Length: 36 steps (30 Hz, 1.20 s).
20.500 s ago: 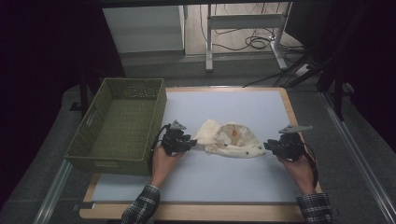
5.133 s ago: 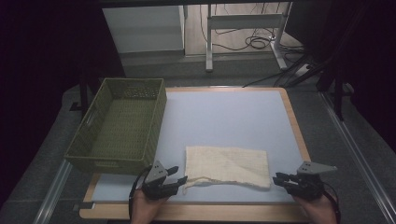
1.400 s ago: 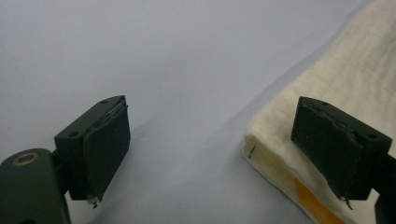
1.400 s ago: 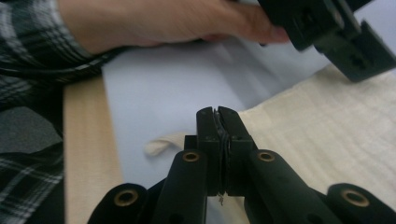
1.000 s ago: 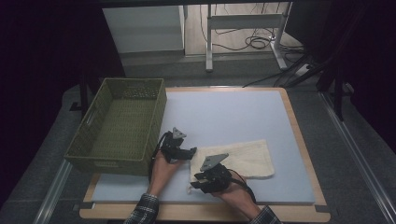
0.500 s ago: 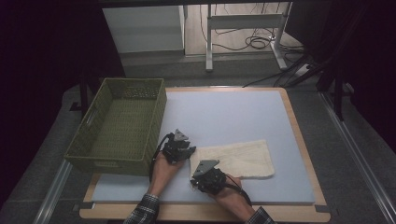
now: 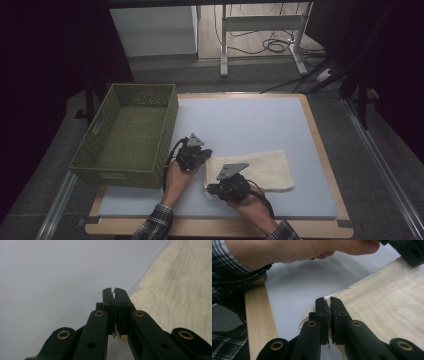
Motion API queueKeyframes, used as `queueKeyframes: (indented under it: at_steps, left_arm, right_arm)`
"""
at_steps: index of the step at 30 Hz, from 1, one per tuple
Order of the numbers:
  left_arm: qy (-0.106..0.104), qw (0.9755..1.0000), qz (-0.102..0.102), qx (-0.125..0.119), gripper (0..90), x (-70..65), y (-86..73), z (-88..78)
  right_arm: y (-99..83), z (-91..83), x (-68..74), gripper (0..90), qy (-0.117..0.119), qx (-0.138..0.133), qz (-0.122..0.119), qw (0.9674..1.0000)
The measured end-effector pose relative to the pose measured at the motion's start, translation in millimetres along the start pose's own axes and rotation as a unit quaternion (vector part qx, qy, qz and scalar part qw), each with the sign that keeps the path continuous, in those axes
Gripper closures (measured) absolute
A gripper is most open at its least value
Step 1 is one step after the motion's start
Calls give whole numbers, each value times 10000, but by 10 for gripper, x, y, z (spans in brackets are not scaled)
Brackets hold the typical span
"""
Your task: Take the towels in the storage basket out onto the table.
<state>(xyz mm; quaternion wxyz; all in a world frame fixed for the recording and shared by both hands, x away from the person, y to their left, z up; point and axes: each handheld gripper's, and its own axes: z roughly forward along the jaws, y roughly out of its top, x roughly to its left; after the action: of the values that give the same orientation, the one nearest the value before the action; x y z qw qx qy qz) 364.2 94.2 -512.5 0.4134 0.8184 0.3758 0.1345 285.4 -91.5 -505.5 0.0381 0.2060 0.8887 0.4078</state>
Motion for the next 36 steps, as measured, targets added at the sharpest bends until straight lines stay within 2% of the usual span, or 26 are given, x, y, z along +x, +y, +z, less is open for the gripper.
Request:
queueKeyframes:
  at_steps: [4,6,12,13,19,24,30,36]
  left_arm:
    - [-53,9998,108,-126,879,-55,124,9]
    - [-84,9997,156,-160,878,-85,184,24]
    - [-144,9991,317,-245,877,-202,354,112]
    - [-163,9988,372,-271,876,-244,403,147]
    - [-224,9982,473,-286,874,-337,526,228]
    - [-295,9974,613,-255,873,-443,640,360]
    - [-464,9964,657,-256,872,-548,729,561]
    - [-589,9948,785,-263,869,-686,846,732]
  right_arm:
    - [0,-172,-60,855,19,-191,125,9997]
    - [-23,-293,-106,855,-30,-310,192,9993]
    - [-101,-482,-180,855,-163,-434,308,9985]
    - [-146,-552,-221,854,-189,-487,393,9979]
    - [-252,-694,-303,854,-268,-589,553,9964]
    - [-354,-824,-371,853,-369,-662,673,9948]
    - [-505,-972,-449,852,-631,-632,750,9932]
    - [-710,-1184,-556,852,-893,-679,942,9892]
